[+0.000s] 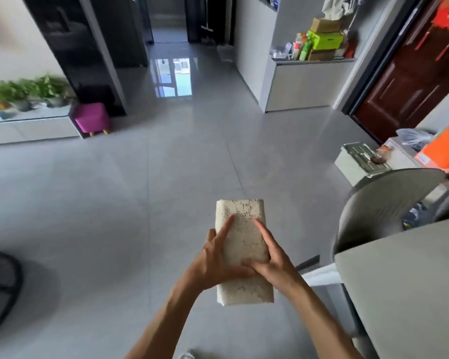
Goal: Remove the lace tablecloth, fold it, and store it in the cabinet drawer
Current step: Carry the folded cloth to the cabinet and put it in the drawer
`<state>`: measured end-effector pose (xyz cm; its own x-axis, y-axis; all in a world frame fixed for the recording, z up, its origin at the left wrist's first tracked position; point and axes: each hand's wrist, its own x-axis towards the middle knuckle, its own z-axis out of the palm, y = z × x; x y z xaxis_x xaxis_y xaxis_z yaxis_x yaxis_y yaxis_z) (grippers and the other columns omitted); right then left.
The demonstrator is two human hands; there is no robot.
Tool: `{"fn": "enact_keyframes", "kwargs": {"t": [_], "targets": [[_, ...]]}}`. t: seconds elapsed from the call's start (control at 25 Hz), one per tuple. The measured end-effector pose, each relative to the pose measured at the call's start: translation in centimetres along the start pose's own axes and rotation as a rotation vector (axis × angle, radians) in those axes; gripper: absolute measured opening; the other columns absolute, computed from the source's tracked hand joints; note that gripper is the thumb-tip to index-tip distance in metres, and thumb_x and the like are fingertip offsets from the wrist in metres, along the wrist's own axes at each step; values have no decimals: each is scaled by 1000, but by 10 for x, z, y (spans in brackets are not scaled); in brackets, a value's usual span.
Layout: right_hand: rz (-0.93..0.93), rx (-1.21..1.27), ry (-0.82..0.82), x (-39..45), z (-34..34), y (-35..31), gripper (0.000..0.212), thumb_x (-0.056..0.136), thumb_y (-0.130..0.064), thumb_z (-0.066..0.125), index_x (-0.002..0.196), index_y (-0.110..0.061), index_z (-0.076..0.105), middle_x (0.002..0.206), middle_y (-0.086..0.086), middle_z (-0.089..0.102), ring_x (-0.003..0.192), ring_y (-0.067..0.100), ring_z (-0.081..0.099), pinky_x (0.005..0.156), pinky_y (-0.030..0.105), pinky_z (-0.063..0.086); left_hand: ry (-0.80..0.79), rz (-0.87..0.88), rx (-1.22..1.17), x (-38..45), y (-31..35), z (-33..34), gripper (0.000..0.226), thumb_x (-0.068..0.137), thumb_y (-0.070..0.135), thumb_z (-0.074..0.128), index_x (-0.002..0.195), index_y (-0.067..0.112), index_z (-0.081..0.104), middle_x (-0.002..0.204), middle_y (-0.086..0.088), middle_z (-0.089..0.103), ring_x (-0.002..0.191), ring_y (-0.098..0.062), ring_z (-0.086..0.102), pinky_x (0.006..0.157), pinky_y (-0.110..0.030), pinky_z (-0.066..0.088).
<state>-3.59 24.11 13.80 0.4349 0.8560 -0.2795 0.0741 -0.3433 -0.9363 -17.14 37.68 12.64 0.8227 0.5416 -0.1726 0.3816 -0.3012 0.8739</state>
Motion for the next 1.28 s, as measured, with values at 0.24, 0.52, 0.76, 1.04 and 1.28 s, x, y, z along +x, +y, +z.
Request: {"fn": "enact_keyframes", "kwargs": {"t": [0.24,0.52,0.76,1.04,1.28], "targets": [[8,-14,-225,123,109,-65,98,68,-23,87,139,-62,32,137,-24,52,119,-2,58,93,27,55,110,-57,-1,17,-79,-150,129,51,57,87,148,54,3,116,2,37,106,-20,49,94,-35,49],[-6,-41,-419,318,212,-110,97,67,-19,86,137,-63,35,138,-13,55,120,6,59,98,37,54,297,-207,-1,96,-174,-292,131,51,54,89,150,49,3,113,4,38,98,-15,50,85,-22,44],[-18,-74,-587,488,311,-186,98,66,-16,85,137,-63,35,135,-14,57,117,6,61,98,36,55,443,-292,-47,160,-233,-446,131,48,58,88,149,52,5,110,11,39,96,3,49,73,-5,42],[-61,-83,-744,663,513,-273,97,67,-13,85,138,-59,38,135,-11,60,115,9,64,94,33,56,597,-373,-76,191,-349,-669,130,53,52,89,152,45,5,114,8,39,93,-5,50,80,-16,45],[-19,-9,-729,778,678,-339,94,72,-12,85,138,-59,38,133,-17,58,117,6,62,89,27,56,603,-366,-105,208,-443,-861,126,57,43,91,153,42,9,116,4,39,93,-5,53,74,-9,48]]}}
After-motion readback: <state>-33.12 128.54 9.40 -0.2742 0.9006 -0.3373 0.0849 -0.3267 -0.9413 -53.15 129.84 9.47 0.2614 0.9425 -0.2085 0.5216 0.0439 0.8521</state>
